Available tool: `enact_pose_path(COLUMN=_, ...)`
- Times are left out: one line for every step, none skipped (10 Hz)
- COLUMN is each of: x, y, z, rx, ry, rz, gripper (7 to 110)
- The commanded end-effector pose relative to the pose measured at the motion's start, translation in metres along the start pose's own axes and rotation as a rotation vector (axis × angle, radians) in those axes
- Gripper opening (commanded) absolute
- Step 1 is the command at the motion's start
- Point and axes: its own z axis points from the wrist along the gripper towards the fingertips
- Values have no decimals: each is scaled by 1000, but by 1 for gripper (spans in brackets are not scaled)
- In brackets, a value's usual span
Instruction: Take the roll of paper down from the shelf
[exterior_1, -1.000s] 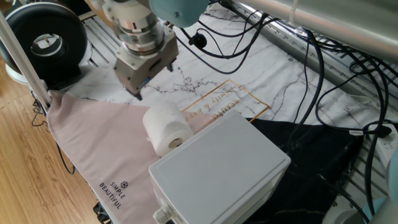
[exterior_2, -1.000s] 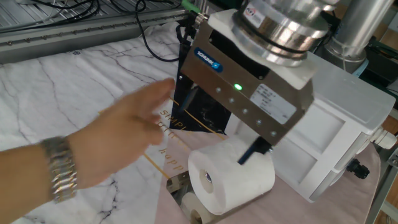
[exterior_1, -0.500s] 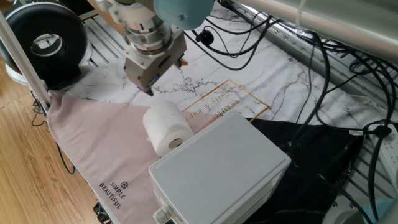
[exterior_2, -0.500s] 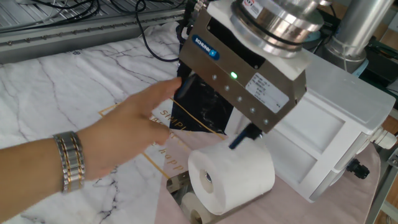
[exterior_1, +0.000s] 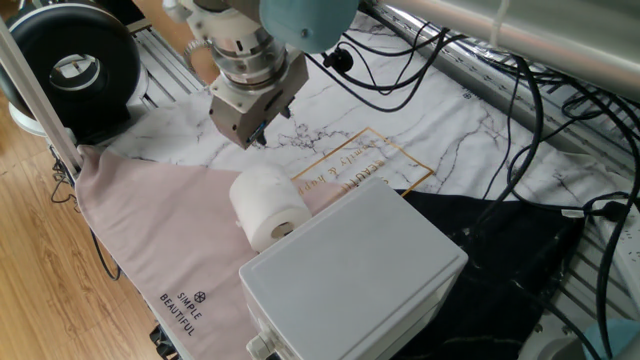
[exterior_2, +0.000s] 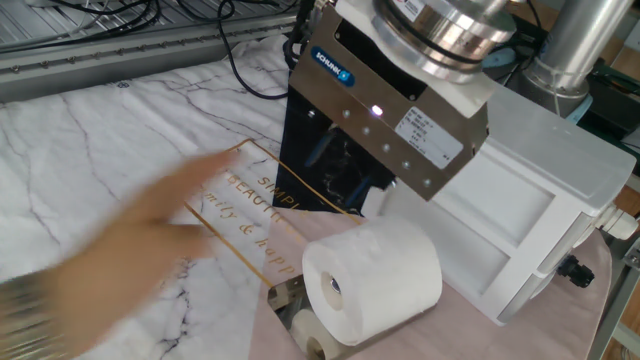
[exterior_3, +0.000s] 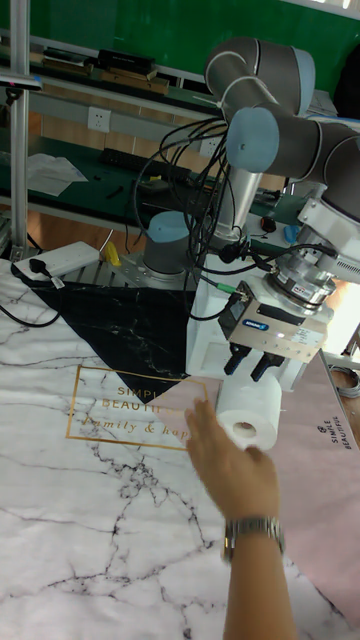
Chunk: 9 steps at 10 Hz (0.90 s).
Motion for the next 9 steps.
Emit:
enact_pose_path(x=12, y=14, z=-9, rx=-62, ry=54, rz=-14, gripper=7)
enact_pose_path(x=11, y=31, z=-6, rx=-120, ry=57, rz=-10, gripper=7)
enact_pose_path(x=1, y=51, z=-6, rx=-181, ry=59, rz=-19, gripper=7)
enact_pose_path(x=-2, y=54, z=-11, rx=-158, ry=84, rz=-17, gripper=7)
enact_pose_path(x=-8, y=51, z=-12, rx=-103, ry=81, rz=-1, gripper=7)
enact_pose_path(x=-3, y=44, z=-12, rx=-67, ry=97, rz=-4, gripper=7)
enact_pose_path(x=4, y=48, z=-15, rx=-96, ry=110, rz=24, gripper=7)
enact_pose_path(x=8, y=63, z=-17, rx=-161, ry=123, rz=81, gripper=7)
enact_pose_path(x=7, y=70, z=-14, rx=-208, ry=109, rz=124, gripper=7)
